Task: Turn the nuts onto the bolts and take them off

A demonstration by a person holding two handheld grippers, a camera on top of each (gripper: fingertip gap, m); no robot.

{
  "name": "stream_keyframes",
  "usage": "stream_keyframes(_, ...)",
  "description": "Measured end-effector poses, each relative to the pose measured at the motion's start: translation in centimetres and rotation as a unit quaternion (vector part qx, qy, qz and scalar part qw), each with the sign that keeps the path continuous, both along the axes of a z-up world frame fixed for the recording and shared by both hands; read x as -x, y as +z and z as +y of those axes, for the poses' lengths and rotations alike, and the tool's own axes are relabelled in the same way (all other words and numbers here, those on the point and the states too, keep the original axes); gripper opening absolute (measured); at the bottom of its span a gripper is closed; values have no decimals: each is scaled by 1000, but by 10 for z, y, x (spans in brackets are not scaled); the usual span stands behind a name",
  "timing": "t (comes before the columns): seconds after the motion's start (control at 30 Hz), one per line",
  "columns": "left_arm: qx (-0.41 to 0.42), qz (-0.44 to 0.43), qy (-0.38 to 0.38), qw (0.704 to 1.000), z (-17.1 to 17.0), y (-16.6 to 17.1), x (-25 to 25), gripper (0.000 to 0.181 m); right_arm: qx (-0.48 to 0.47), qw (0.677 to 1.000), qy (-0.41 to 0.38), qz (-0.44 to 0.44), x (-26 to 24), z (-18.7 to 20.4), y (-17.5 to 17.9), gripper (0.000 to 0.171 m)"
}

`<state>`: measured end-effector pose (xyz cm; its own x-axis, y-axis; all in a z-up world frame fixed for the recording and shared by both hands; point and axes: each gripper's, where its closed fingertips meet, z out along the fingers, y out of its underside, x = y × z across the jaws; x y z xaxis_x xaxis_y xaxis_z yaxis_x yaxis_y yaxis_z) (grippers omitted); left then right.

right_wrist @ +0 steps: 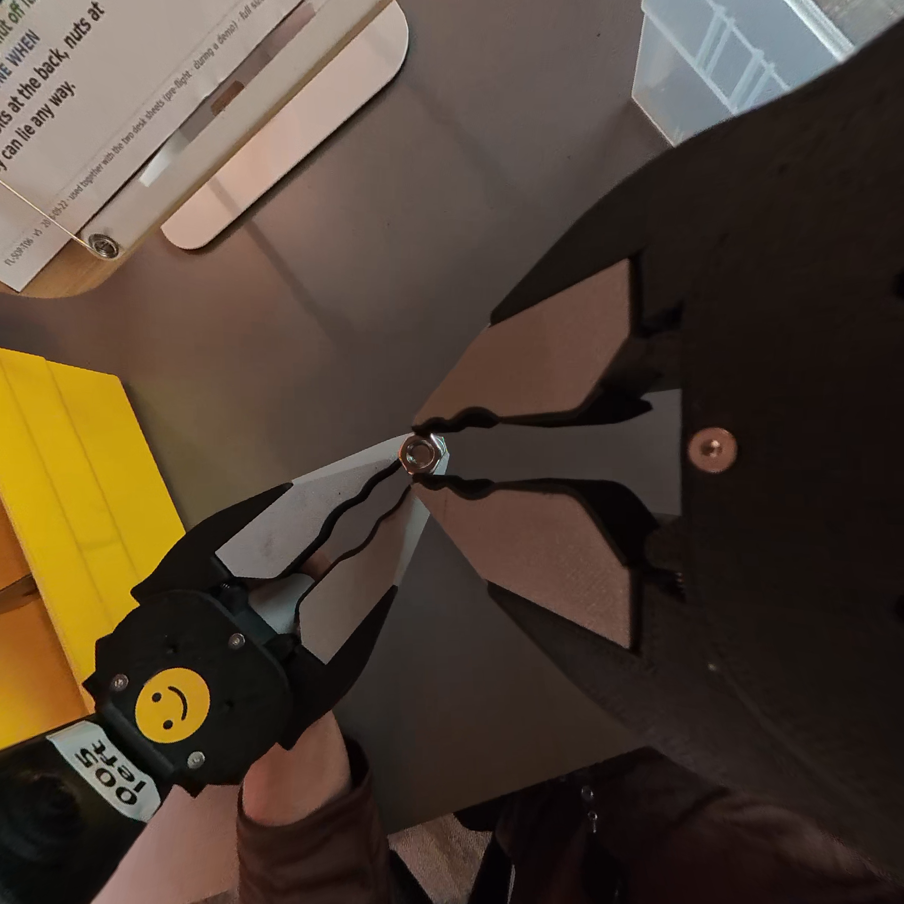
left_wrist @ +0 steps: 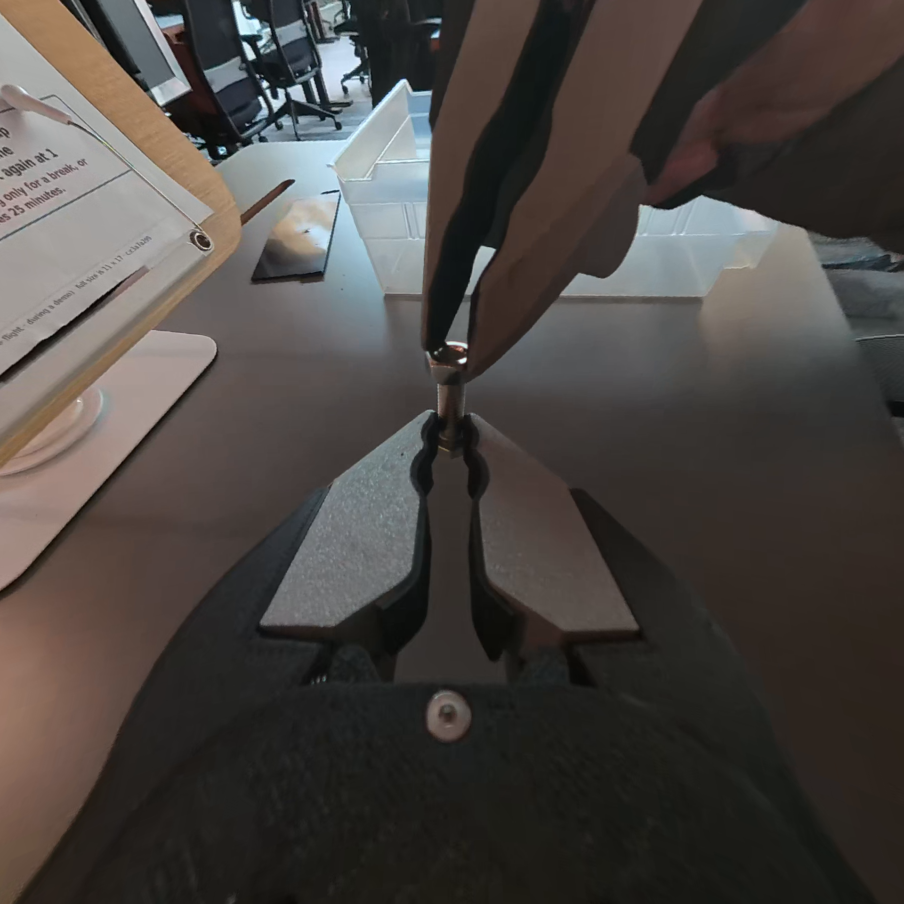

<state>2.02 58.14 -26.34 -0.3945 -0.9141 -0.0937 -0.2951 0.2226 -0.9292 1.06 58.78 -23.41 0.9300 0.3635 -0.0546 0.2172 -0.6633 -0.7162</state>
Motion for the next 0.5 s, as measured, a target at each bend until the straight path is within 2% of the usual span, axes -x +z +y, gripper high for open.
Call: stream_keyframes(0.5,32,18,11,999,2,-4,-2,8,13,999,-40,14,-4,5,-4,13)
